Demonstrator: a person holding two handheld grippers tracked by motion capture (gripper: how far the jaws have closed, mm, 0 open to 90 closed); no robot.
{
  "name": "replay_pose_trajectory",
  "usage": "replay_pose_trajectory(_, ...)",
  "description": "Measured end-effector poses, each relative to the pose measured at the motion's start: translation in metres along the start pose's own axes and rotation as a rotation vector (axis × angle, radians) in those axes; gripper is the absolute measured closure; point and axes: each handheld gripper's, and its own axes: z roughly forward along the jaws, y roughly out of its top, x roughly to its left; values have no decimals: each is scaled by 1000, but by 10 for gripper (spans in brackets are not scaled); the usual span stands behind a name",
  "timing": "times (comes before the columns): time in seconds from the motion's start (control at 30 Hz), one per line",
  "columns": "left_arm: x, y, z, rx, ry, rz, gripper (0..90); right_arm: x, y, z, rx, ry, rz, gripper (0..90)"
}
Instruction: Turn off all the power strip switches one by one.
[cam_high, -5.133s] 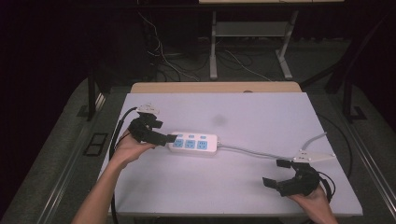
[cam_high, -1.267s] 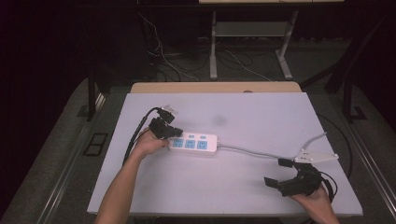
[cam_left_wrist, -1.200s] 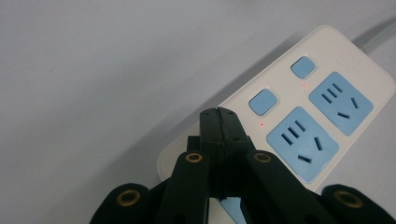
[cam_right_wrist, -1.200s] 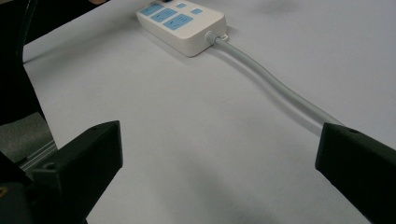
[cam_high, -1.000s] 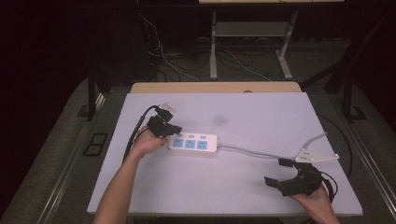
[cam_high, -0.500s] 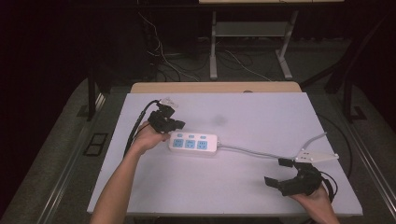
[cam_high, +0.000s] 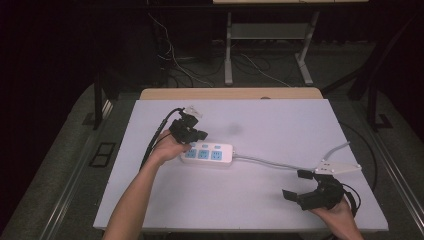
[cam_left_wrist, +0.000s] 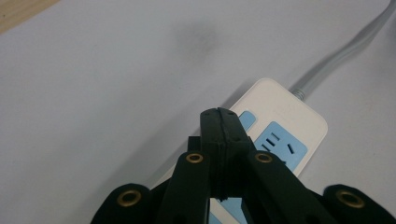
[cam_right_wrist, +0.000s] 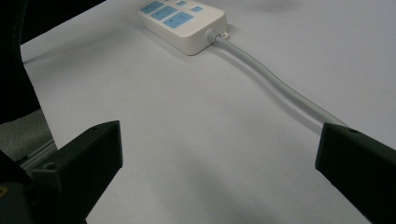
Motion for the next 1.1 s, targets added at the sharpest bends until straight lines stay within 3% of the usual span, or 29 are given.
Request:
replay_pose_trajectory(0.8, -1, -5, 25, 92, 11, 35, 891, 0, 0, 1, 11, 4, -3, 5)
replay_pose_trajectory(1.1, 1, -9, 28, 104, 3, 20, 891, 0, 0, 1, 13, 6, -4, 5)
